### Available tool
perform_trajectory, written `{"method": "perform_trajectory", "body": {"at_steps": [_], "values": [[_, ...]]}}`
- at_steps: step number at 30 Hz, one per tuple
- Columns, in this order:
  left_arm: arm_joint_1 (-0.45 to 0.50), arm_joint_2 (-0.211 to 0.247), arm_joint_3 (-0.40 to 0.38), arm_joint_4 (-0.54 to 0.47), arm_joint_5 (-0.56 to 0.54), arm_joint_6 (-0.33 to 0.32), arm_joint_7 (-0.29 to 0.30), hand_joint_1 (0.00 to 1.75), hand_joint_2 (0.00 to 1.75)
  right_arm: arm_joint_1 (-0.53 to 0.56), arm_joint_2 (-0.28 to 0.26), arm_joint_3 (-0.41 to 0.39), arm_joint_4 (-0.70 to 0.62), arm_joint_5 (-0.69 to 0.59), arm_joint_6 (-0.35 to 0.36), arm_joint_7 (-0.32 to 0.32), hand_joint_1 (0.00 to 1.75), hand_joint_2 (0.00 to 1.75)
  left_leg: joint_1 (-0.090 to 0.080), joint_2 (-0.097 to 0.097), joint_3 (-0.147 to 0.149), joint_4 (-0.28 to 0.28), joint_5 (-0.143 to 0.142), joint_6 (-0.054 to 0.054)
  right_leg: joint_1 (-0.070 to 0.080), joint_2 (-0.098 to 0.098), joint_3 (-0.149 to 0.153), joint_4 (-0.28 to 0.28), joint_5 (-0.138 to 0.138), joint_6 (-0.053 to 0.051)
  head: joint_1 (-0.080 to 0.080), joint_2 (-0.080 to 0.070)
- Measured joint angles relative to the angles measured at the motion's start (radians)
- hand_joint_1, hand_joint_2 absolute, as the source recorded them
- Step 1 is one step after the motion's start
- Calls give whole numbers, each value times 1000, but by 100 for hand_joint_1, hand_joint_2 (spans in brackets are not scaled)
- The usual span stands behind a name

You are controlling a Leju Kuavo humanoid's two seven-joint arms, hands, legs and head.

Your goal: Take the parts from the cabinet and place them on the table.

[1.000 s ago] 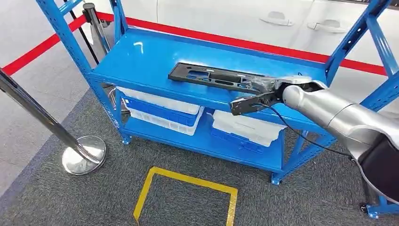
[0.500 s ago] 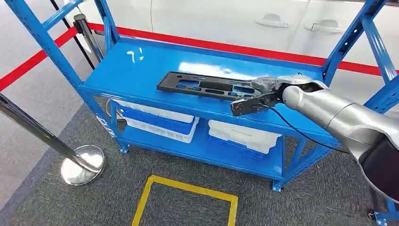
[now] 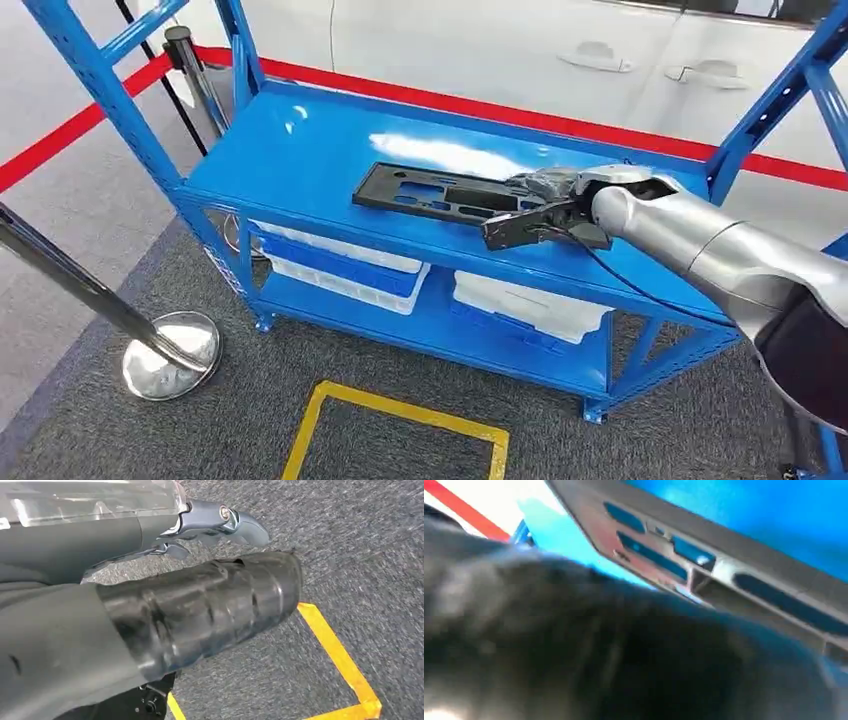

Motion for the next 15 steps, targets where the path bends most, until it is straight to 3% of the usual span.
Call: {"method": "perform_trajectory", "body": {"at_steps": [1,3,4,6,8,10,12,13,14,15], "values": [[1,0,1,0,0,0,0,0,0,4,0,1,1,0,-2,-1,0,0,0,0,8,1,-7,-1,-1,-1,2,-36,46,-1,0,0],[1,0,2,0,-2,0,0,0,0,5,-3,1,2,0,-8,-5,0,0,0,-1,30,5,-24,-5,0,-1,57,-201,169,-9,0,0],[1,0,2,0,-5,0,0,0,0,7,-5,1,4,0,-12,-8,0,0,0,0,36,4,-32,-8,2,-1,82,-276,197,-16,0,0],[-2,-2,5,0,-10,0,0,0,0,14,-7,2,12,0,-22,-21,0,0,-3,-1,33,5,-37,-19,14,-1,109,-304,168,-25,1,0],[-5,-3,5,0,-14,0,0,0,0,29,-9,2,13,2,-26,-28,0,0,-2,2,35,0,-39,-25,16,1,105,-304,161,-30,0,0],[-4,-3,6,0,-19,2,-1,0,0,40,-11,2,16,3,-29,-40,0,0,-1,3,35,15,-56,-38,3,2,125,-320,160,-38,0,0],[-5,-2,7,0,-21,3,-2,0,0,44,-13,2,19,3,-33,-44,0,0,-2,3,-15,117,-96,-43,3,-1,135,-323,153,-49,0,0],[-4,-2,10,0,-23,3,-2,0,0,53,-13,2,23,3,-37,-47,0,0,-1,3,-78,224,-131,-46,4,-1,140,-322,147,-55,0,0],[-3,-2,13,0,-25,3,-2,0,0,63,-12,3,24,3,-39,-51,0,0,-1,3,-119,287,-146,-48,6,-1,144,-322,143,-57,0,0],[-1,-2,14,0,-27,3,-1,0,0,81,-12,3,24,5,-41,-53,0,0,-1,3,-159,327,-136,-47,7,1,151,-321,137,-57,0,0]]}}
